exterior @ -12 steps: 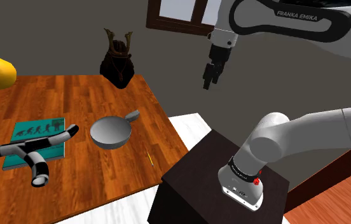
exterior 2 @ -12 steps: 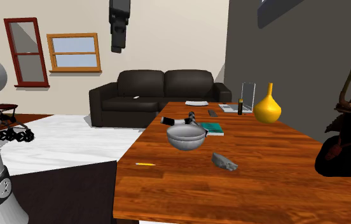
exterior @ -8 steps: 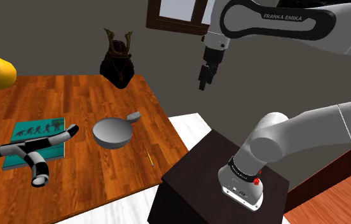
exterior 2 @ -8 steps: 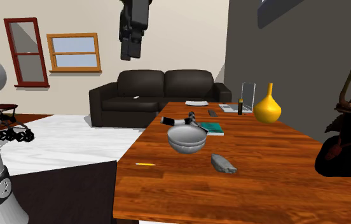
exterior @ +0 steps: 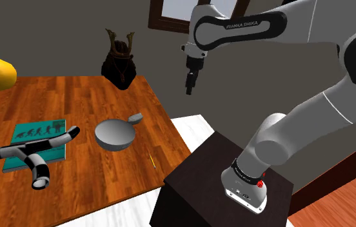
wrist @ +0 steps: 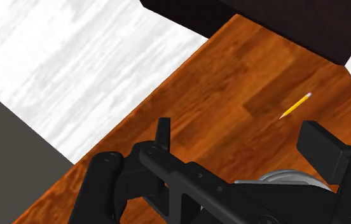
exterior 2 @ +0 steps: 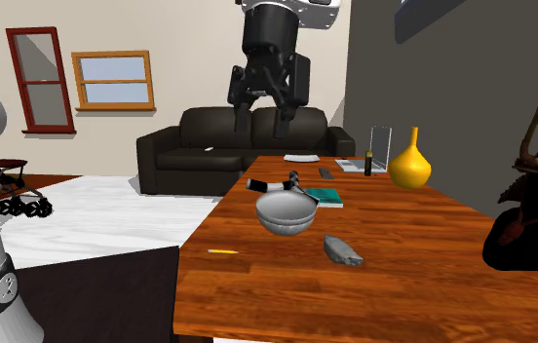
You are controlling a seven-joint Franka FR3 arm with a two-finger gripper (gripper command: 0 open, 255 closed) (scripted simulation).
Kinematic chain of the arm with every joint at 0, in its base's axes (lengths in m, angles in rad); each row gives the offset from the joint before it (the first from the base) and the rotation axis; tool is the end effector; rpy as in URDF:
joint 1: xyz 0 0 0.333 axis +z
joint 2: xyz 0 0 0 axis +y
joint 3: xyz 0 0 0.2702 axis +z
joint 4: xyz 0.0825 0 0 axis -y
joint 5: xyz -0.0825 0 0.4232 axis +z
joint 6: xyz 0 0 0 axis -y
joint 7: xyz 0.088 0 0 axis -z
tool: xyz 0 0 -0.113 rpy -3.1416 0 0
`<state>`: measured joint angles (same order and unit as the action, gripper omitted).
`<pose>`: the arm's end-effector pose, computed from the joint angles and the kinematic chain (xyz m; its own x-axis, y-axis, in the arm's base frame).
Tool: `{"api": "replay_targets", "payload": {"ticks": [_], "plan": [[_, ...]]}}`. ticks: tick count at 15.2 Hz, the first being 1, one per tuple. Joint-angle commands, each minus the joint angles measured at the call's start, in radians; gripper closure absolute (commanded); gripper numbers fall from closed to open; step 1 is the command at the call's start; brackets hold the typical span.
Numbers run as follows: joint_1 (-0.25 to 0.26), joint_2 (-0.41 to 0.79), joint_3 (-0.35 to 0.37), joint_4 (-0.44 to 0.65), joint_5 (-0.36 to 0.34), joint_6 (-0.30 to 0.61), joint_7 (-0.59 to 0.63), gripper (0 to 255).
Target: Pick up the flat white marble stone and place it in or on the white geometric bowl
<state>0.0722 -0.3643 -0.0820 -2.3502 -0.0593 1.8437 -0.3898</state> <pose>0.4725 -0.0089 0.3948 0.9080 0.3944 -0.1415 0.3941 -0.9185 -0.0311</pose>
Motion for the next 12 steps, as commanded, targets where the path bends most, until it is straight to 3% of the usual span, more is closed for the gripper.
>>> {"api": "replay_targets", "payload": {"ticks": [1, 12], "plan": [[0.012, 0.073, -0.005, 0.022, -0.008, 0.048, -0.057, 0], [0.058, 0.499, 0.016, 0.26, -0.035, 0.222, -0.321, 0]]}}
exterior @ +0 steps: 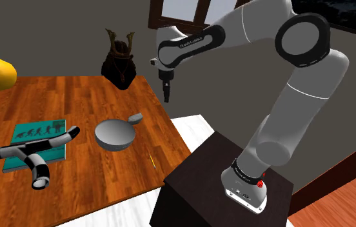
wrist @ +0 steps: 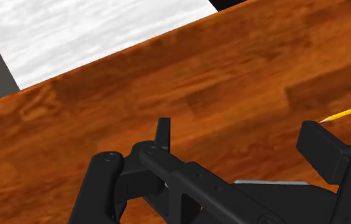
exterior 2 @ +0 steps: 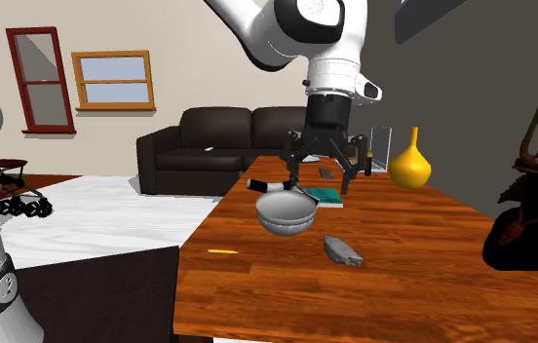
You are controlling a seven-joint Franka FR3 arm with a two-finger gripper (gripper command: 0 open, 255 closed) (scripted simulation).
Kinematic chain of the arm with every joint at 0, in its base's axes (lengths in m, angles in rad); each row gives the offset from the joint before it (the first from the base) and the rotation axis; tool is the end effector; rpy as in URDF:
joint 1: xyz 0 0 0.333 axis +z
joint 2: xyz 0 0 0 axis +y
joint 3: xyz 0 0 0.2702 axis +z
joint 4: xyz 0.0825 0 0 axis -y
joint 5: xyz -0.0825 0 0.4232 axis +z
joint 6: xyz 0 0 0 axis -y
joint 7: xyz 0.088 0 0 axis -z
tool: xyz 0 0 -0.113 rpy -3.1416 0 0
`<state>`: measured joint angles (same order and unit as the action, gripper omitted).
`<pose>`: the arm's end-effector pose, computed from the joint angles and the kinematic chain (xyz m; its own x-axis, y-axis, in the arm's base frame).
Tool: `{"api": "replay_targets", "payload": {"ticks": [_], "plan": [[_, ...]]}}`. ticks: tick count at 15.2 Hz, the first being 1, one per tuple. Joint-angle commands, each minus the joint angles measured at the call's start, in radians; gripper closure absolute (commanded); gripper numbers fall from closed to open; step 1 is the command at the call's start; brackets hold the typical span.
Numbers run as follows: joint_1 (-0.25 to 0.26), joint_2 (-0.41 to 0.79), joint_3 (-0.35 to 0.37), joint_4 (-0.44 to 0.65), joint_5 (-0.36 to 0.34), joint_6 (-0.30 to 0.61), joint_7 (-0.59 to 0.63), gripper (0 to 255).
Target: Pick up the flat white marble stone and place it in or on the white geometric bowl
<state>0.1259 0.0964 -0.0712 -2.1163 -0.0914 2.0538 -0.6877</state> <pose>0.5651 0.0254 0.2816 0.6898 0.7027 -0.1742 0.7081 -0.7050 -0.0397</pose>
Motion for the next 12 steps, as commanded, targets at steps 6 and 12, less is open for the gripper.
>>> {"api": "replay_targets", "payload": {"ticks": [6, 12], "plan": [[0.024, 0.258, 0.039, 0.194, -0.033, 0.059, -0.138, 0], [0.052, 0.47, 0.074, 0.383, -0.078, 0.079, -0.239, 0]]}}
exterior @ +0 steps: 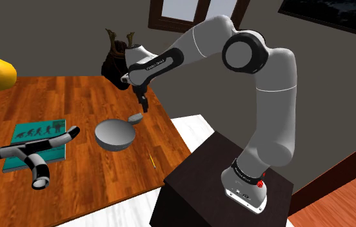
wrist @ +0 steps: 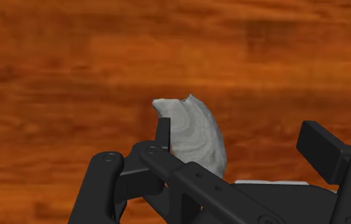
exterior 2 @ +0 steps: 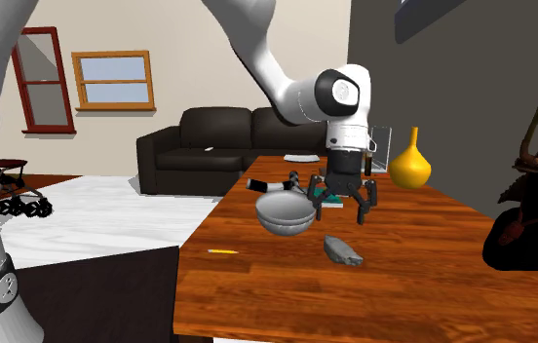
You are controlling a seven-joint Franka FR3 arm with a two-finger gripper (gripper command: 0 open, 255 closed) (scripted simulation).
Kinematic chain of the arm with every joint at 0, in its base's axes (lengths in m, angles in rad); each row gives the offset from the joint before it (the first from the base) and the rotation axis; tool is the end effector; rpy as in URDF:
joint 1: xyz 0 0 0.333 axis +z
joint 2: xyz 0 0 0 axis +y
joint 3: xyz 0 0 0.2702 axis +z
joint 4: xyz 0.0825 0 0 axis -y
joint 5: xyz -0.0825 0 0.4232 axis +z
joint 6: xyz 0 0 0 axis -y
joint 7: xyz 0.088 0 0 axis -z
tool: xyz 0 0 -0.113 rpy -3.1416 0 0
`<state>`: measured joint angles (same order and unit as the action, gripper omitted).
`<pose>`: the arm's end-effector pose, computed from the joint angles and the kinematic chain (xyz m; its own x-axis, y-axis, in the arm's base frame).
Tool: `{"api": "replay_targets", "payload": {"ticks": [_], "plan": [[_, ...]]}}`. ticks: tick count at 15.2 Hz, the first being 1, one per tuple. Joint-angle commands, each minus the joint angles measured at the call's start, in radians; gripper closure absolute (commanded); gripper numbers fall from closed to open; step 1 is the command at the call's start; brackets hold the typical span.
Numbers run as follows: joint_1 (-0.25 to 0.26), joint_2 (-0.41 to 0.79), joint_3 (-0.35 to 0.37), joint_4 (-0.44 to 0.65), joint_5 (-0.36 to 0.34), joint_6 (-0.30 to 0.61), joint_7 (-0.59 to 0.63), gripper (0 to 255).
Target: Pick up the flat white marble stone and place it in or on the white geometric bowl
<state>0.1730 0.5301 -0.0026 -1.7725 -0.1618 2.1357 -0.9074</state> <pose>0.6382 0.1019 0.1774 0.3709 0.9067 -0.2010 0.9191 -0.3894 -0.0605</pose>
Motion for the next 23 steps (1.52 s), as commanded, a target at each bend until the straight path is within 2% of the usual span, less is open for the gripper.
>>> {"api": "replay_targets", "payload": {"ticks": [1, 5, 13, 21, 22, 23], "plan": [[0.011, 0.071, 0.011, 0.073, -0.016, -0.002, -0.035, 0], [0.037, 0.207, 0.031, 0.209, -0.05, -0.005, -0.098, 0], [0.031, 0.259, 0.024, 0.188, -0.058, 0.069, -0.093, 0], [0.031, 0.259, 0.024, 0.188, -0.058, 0.069, -0.093, 0], [0.031, 0.259, 0.024, 0.188, -0.058, 0.069, -0.093, 255], [0.031, 0.259, 0.024, 0.188, -0.058, 0.069, -0.093, 255]]}}
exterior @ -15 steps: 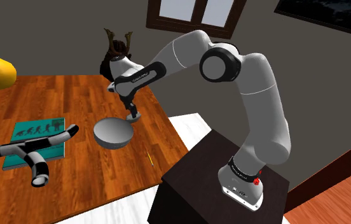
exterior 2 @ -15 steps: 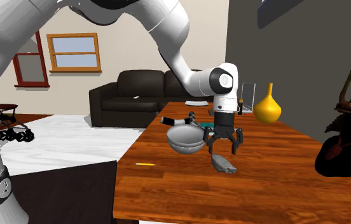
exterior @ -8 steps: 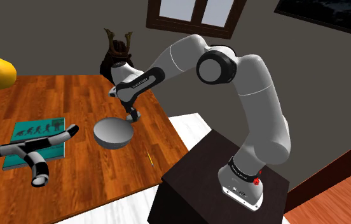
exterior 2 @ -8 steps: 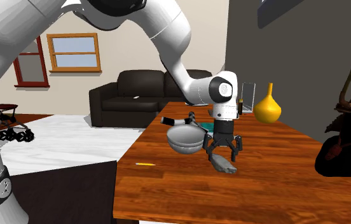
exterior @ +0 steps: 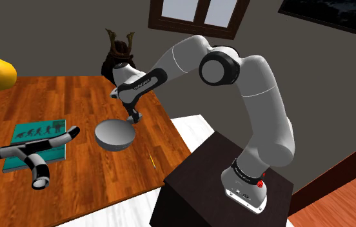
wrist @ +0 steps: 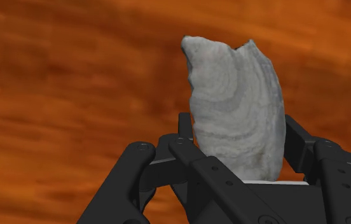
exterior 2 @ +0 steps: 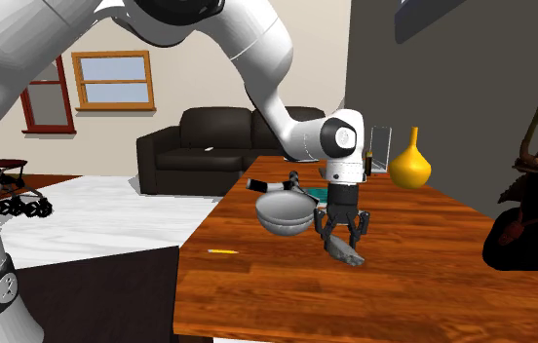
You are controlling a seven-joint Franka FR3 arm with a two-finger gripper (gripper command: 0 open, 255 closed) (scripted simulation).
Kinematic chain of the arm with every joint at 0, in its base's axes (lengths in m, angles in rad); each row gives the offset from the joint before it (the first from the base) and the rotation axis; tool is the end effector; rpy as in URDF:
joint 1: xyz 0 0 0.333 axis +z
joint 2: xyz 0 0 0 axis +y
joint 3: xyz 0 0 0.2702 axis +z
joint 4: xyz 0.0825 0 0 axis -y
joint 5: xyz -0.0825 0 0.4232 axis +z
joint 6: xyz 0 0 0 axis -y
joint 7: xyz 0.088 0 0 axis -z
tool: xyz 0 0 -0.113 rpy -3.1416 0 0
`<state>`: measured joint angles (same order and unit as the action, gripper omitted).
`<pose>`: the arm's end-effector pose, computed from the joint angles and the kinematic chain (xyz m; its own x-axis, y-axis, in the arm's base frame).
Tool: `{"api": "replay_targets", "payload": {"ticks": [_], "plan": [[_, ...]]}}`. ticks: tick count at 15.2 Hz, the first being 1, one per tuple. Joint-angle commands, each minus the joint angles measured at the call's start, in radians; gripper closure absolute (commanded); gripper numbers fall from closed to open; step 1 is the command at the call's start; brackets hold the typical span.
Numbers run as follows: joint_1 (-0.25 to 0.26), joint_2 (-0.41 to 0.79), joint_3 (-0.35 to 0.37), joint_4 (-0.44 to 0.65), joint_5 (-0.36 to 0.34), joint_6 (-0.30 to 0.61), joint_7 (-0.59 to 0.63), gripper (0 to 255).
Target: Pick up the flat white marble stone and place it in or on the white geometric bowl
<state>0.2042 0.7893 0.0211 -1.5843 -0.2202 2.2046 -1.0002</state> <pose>0.6567 0.1412 0.0921 0.1909 0.9588 -0.2105 0.9748 -0.2104 -0.0741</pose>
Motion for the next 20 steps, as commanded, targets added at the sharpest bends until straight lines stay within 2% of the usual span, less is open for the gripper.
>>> {"api": "replay_targets", "payload": {"ticks": [1, 8, 20], "plan": [[0.0, 0.0, 0.0, 0.0, 0.0, 0.0, 0.0, 255], [0.0, 0.0, 0.0, 0.0, 0.0, 0.0, 0.0, 255], [-0.003, -0.111, 0.007, -0.014, 0.011, -0.096, -0.019, 255]]}}
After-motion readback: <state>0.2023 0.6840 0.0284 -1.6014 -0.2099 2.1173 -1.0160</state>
